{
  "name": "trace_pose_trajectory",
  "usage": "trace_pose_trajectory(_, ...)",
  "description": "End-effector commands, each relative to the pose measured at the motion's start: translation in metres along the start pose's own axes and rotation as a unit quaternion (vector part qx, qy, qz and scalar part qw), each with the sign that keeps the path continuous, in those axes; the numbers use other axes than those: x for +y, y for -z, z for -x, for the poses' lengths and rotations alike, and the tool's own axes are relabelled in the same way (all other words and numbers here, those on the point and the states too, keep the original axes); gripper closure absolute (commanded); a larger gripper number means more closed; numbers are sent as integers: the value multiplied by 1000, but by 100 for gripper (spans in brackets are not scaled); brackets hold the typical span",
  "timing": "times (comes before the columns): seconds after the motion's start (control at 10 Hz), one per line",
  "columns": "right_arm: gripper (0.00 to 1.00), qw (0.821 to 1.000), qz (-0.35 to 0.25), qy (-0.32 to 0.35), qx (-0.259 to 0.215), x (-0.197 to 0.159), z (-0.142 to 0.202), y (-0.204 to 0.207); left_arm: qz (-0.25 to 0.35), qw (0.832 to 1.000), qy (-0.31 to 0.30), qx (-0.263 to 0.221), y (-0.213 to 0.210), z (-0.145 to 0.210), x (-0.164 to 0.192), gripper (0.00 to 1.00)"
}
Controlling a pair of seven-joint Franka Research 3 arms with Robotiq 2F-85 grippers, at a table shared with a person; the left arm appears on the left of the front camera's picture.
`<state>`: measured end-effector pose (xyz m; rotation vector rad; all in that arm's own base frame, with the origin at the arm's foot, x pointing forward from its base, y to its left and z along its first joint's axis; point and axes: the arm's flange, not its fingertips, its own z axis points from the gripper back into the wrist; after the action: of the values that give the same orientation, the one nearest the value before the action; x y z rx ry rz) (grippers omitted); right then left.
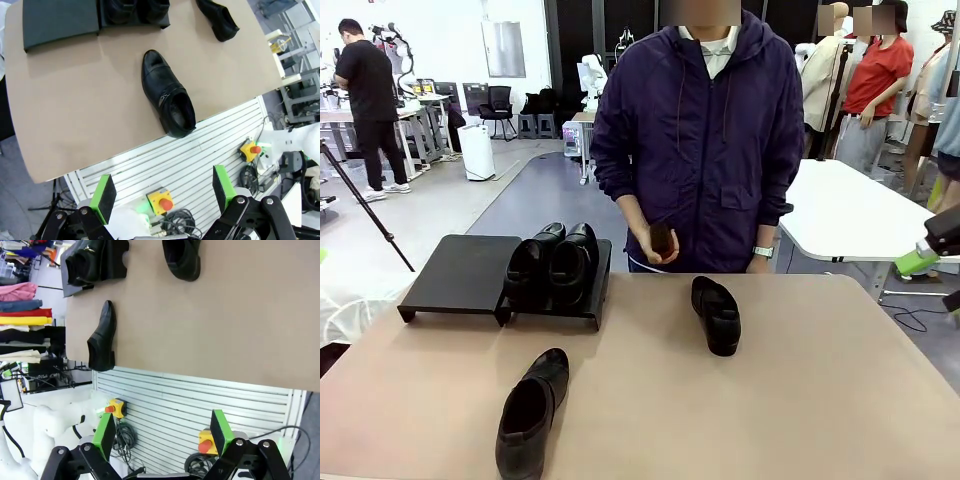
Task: Organize the shoes by placing them on the stand.
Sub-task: Place the Shoe from the middle of the table onto the Shoes Stand.
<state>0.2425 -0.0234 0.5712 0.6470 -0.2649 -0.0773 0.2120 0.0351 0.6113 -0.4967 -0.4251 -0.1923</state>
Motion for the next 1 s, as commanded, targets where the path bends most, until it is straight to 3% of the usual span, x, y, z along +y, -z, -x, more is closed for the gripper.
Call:
trace_pose_trajectory(0.0,0,1000,-12,-10,1,0,-1,-1,7,1000,-5,-1,-2,1,-2,0)
trace_pose_trajectory(0.4,0,1000,-12,-10,1,0,-1,-1,0,1000,0,0,0,0,0,0)
trace_pose_trajectory(0.6,0,1000,-12,-10,1,0,-1,-1,-40,996,14,77,47,-14,-75,0)
trace_pose_trajectory(0.9,0,1000,-12,-10,1,0,-1,-1,-126,982,17,137,141,-20,-140,0)
